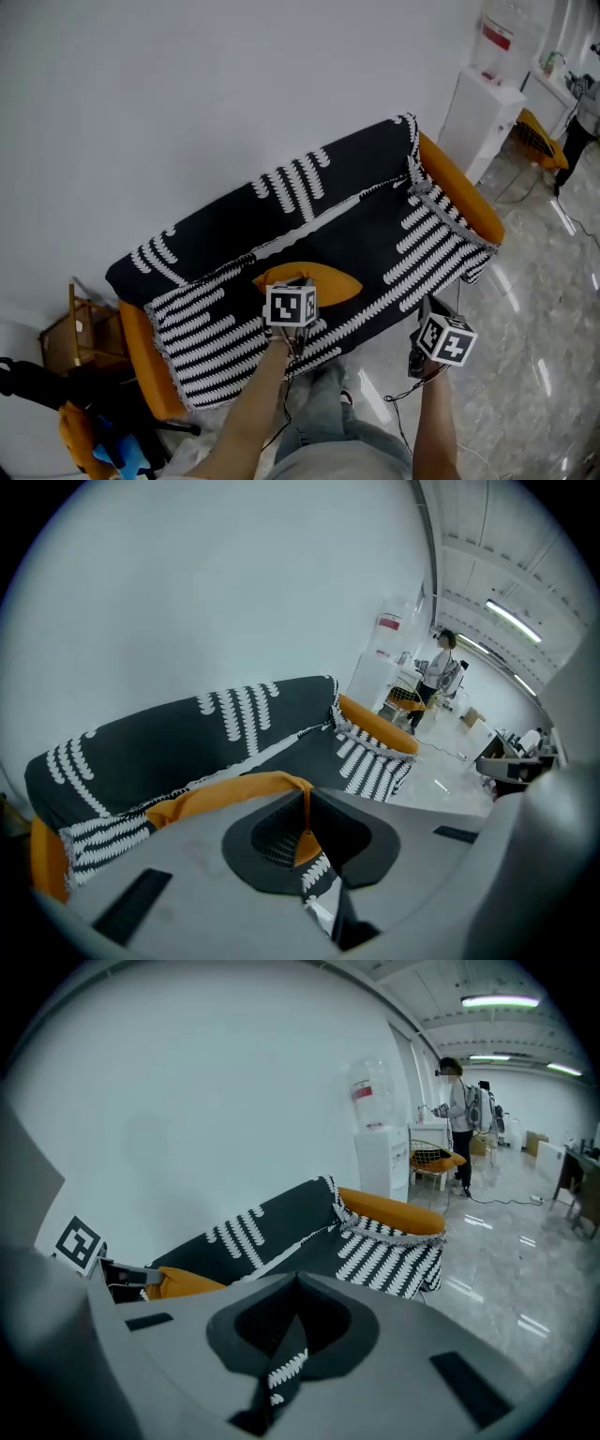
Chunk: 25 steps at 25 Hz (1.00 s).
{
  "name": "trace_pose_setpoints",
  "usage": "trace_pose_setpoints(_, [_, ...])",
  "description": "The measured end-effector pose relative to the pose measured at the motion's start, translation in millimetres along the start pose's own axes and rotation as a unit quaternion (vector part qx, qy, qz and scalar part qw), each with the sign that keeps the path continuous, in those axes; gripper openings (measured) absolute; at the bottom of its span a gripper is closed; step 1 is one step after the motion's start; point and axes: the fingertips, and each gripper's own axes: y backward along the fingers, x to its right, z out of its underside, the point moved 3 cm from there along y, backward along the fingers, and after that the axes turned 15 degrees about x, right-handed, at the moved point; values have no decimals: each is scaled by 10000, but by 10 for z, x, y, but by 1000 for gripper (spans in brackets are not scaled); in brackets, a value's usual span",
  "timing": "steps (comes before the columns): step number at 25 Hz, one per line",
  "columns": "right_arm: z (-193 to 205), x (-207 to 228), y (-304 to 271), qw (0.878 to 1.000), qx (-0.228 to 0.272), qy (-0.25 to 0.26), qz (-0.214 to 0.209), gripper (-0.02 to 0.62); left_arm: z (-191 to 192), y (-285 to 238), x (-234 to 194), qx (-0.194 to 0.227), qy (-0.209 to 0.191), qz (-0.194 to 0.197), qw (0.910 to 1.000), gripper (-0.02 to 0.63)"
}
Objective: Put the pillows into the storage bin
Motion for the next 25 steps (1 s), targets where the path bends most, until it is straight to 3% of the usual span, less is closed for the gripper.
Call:
trace_pose_setpoints(10, [-29,-723,313,9956,230,113,-904,2,344,1171,-27,232,330,-444,9982,26])
trace_pose_setpoints(18, [70,-1582,504,9807,72,491,-1889,2,504,1965,-201,533,490,-973,9926,26])
trace_pose_setpoints(25, [95,-2169,526,9657,-61,694,-2502,2,555,2504,-521,681,733,-1472,9840,26])
